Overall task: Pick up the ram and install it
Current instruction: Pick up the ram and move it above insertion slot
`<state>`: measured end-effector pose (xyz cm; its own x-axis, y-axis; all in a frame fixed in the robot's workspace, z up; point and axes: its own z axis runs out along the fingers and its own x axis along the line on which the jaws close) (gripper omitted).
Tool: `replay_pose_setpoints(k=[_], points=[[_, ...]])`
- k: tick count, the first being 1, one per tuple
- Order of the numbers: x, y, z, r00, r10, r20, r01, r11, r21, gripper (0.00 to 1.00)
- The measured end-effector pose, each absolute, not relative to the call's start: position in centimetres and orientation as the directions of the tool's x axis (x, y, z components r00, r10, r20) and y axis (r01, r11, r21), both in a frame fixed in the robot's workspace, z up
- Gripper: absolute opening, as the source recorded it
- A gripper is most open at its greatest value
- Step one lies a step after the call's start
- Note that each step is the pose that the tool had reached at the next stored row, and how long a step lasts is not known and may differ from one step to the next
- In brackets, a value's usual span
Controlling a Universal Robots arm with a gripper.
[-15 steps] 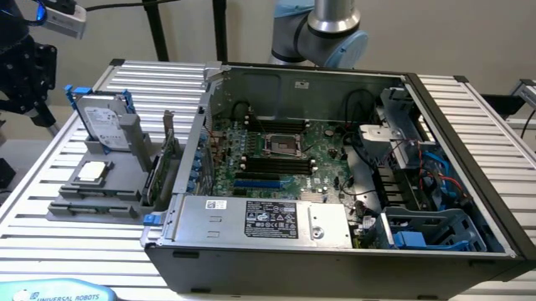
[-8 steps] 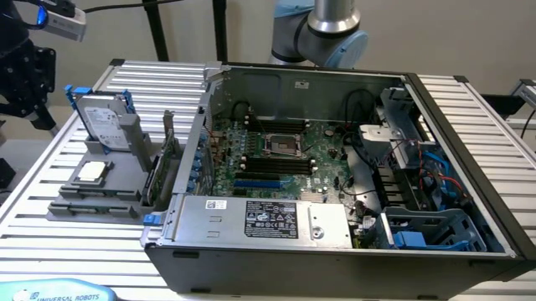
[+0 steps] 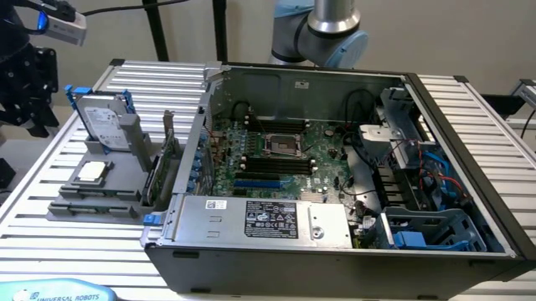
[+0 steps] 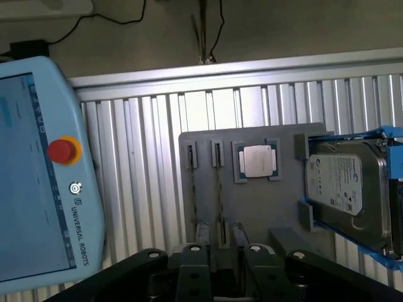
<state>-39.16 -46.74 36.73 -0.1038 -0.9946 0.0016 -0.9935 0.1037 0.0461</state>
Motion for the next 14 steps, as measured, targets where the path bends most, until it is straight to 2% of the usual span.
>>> replay_pose_setpoints(k=[1, 3, 4, 14], points=[[-39.2, -46.8, 36.6, -0.104, -0.995, 0.001, -0.994, 0.104, 0.046, 0.32], [-39.1, -46.8, 36.4, -0.103, -0.995, 0.001, -0.994, 0.103, 0.046, 0.32], [-39.1, -46.9, 36.2, -0.103, -0.995, 0.001, -0.994, 0.103, 0.046, 0.38], [-38.9, -47.0, 34.4, -0.103, -0.995, 0.001, -0.994, 0.103, 0.046, 0.38]])
